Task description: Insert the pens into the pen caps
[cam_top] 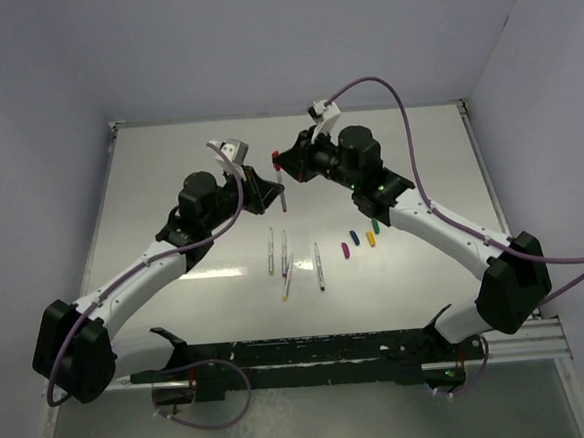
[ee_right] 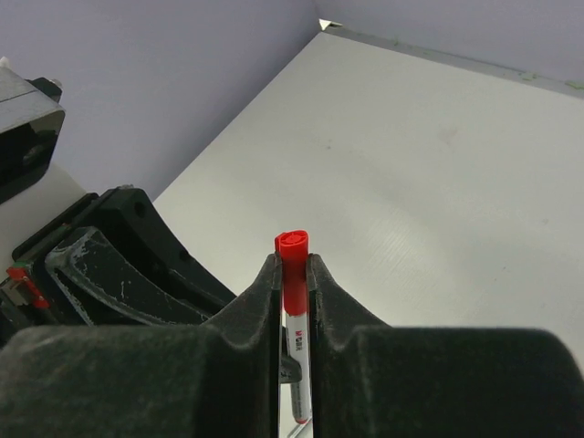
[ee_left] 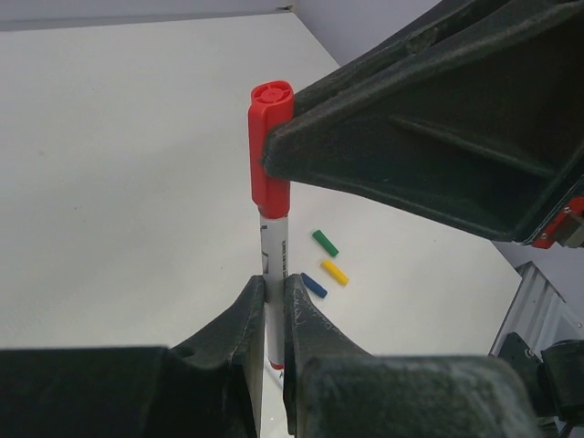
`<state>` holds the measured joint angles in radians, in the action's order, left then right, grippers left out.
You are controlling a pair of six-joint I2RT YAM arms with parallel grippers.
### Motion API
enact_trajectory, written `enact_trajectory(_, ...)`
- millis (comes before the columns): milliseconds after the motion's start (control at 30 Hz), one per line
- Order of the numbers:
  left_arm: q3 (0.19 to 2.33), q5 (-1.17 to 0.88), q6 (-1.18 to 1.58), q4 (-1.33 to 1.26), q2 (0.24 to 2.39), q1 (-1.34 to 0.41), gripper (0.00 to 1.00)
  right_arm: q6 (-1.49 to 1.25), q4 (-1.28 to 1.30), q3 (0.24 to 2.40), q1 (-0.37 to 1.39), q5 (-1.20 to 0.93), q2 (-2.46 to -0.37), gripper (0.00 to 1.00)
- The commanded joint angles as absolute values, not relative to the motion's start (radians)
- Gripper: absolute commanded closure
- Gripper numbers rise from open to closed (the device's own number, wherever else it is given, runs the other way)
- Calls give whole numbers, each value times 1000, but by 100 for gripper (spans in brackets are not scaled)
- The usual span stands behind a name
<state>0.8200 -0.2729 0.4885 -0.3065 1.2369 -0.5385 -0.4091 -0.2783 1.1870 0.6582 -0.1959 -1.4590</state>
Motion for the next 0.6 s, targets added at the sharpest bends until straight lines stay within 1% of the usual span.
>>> enact_trajectory(0, 839, -202, 498, -428, 1151, -520, 100, -368, -80, 1230, 690, -213, -1478, 83)
enact_trajectory(67, 835, -190, 492, -373, 1150, -519, 100, -365, -74, 1246, 688, -206, -1468, 74)
enact_trajectory(133, 840, -173, 485, -317, 1152, -519, 100, -365, -58, 1265, 688, -213, -1455, 62)
enact_trajectory(200, 853, -161, 479, -261, 1159, -519, 100, -358, -36, 1279, 688, -210, -1432, 57)
enact_trajectory(367, 877, -118, 461, -166, 1191, -518, 100, -346, -23, 1272, 688, -157, -1360, 53)
enact_trajectory(500, 927, -44, 437, -56, 1276, -508, 100, -337, 10, 1257, 687, -66, -1317, 52)
enact_trajectory(567, 951, -41, 428, -17, 1328, -485, 100, -338, 25, 1239, 688, -8, -1300, 51)
